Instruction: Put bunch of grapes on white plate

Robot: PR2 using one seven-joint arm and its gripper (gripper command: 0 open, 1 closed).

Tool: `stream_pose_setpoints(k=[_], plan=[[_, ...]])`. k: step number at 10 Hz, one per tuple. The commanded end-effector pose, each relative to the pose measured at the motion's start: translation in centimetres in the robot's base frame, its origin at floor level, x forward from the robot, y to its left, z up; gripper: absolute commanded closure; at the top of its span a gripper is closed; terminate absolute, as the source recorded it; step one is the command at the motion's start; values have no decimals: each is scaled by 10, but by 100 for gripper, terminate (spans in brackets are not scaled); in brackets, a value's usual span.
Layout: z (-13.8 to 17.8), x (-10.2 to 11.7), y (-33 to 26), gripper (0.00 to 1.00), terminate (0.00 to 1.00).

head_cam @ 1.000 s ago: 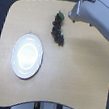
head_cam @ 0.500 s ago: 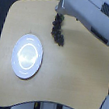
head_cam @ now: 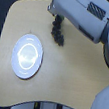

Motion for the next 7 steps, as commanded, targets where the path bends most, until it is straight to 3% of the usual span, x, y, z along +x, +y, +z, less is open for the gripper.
stream_pose_setpoints(k=[1,7], plan=[[-44,18,26,0,0],[-80,9,14,0,0]])
